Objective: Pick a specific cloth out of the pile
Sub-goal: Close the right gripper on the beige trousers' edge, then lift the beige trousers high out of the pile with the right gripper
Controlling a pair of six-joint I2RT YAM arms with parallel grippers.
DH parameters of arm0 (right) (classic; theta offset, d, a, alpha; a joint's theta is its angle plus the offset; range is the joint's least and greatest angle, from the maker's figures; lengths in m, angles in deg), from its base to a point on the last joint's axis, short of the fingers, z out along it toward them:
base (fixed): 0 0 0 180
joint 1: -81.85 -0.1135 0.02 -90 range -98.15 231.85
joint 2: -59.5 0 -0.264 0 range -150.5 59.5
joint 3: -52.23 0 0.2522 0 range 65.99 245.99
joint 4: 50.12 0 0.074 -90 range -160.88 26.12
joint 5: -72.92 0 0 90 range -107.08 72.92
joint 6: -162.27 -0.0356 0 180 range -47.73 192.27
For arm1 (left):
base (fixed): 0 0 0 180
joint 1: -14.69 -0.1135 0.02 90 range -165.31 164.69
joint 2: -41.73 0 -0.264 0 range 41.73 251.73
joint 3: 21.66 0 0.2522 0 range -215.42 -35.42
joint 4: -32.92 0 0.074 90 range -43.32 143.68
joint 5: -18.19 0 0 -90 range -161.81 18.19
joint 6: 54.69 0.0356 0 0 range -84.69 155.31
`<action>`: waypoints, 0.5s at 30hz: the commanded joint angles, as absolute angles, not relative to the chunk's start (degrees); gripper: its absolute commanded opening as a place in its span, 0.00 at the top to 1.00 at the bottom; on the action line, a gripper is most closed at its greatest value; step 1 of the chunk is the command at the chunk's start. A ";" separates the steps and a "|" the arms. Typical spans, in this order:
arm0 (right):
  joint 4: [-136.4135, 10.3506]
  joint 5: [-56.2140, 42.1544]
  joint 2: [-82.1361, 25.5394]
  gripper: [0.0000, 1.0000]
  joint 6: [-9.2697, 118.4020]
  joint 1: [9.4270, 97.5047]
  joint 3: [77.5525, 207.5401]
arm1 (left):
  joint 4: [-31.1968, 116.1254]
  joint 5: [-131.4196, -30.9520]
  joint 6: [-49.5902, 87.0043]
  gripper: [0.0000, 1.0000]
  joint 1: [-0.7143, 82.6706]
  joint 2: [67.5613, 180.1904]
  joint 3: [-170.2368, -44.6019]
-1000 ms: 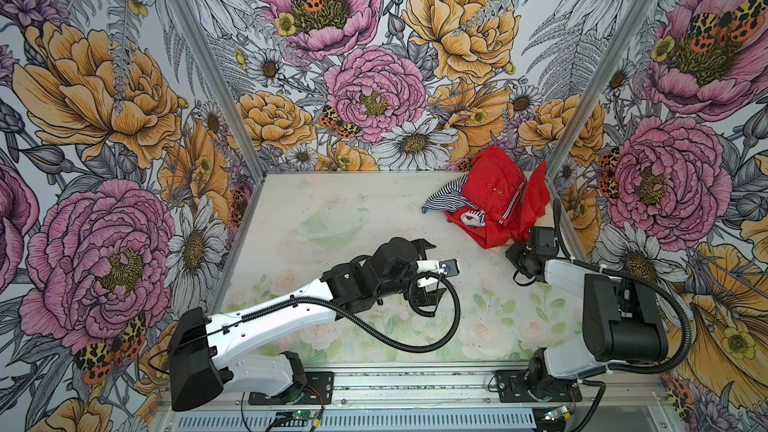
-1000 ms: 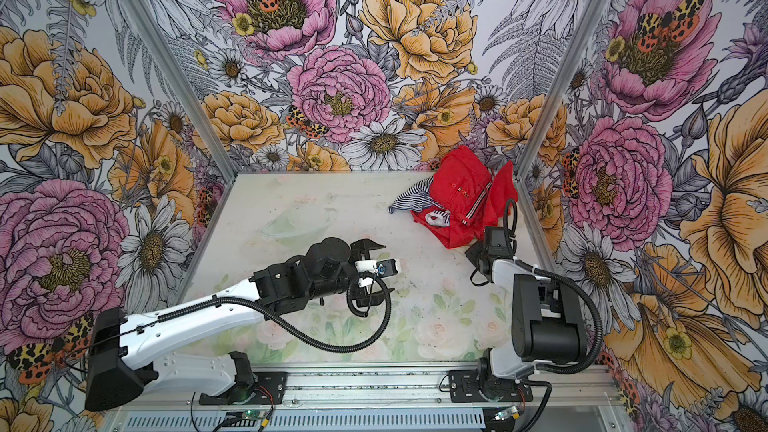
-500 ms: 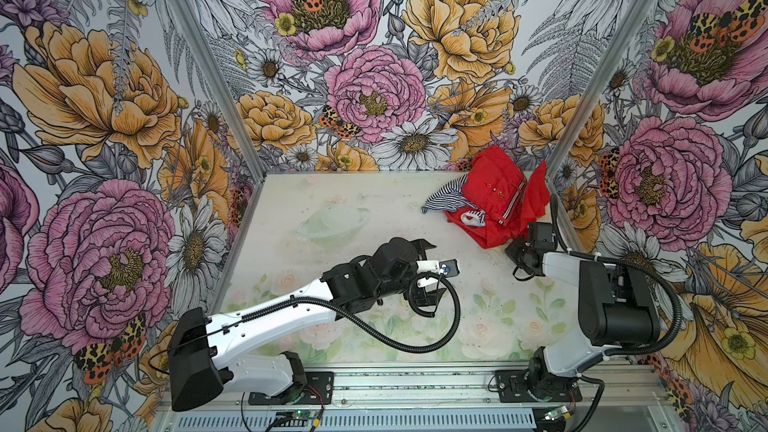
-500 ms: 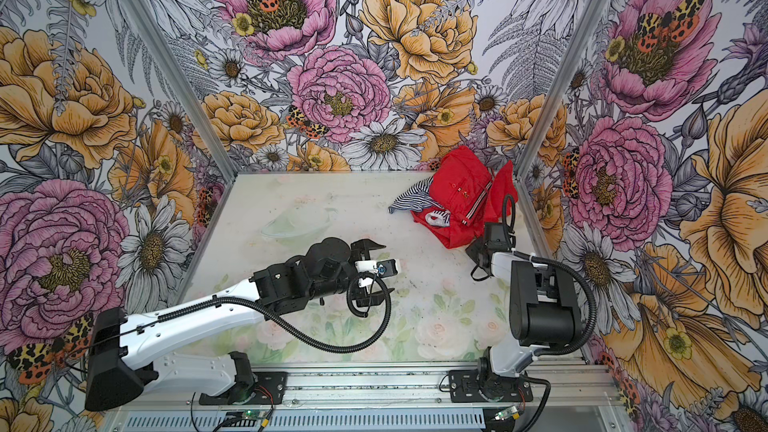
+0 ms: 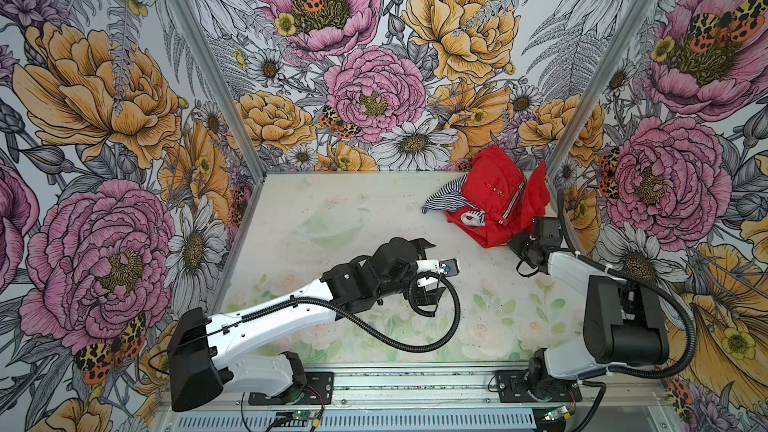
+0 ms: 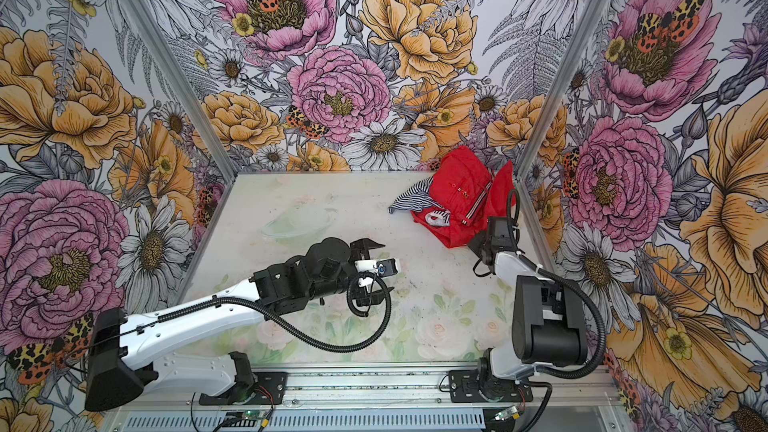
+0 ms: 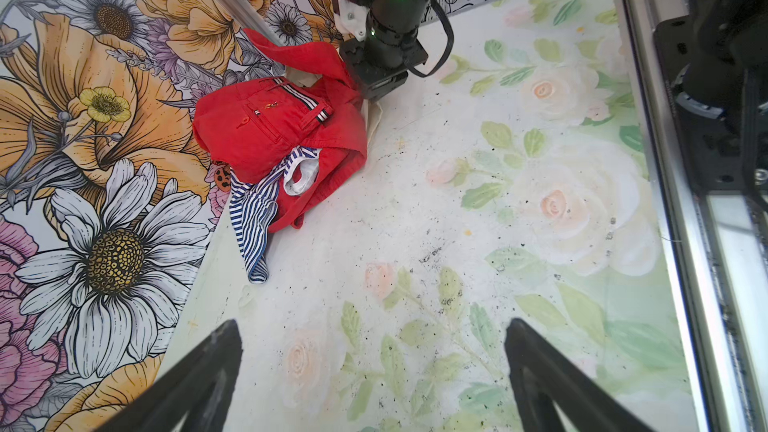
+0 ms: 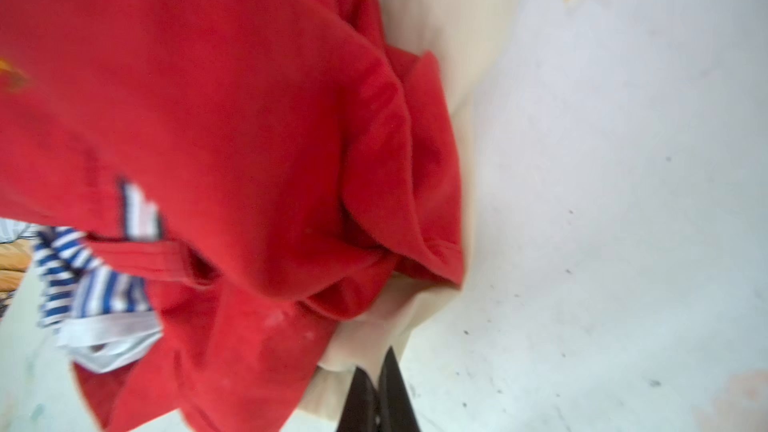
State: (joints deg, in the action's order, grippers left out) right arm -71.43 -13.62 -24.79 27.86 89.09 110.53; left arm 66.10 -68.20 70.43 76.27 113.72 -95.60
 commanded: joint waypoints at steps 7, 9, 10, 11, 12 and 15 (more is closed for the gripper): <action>-76.61 -3.90 -22.85 1.00 27.21 90.91 148.66 | 60.40 -62.38 69.73 0.01 75.00 110.09 -94.24; -76.60 -2.47 -25.39 1.00 24.86 90.28 158.90 | 59.12 -60.73 69.37 0.01 74.58 109.51 -93.99; -76.55 -2.05 -27.00 1.00 23.90 89.69 164.49 | 58.34 -60.30 69.20 0.01 74.18 109.04 -93.79; -76.62 -1.76 -28.38 1.00 23.48 89.00 169.31 | 57.57 -59.40 68.89 0.01 73.83 108.64 -93.57; -76.62 -1.32 -30.10 1.00 23.31 88.02 175.05 | 56.73 -58.17 68.54 0.01 73.28 108.23 -93.22; -78.42 0.04 -36.28 1.00 21.65 84.80 192.18 | 54.27 -58.02 67.40 0.01 71.44 106.50 -92.33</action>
State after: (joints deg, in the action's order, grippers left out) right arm -81.36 -3.37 -33.66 24.10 87.24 180.80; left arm 58.78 -60.70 69.31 72.93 108.67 -93.24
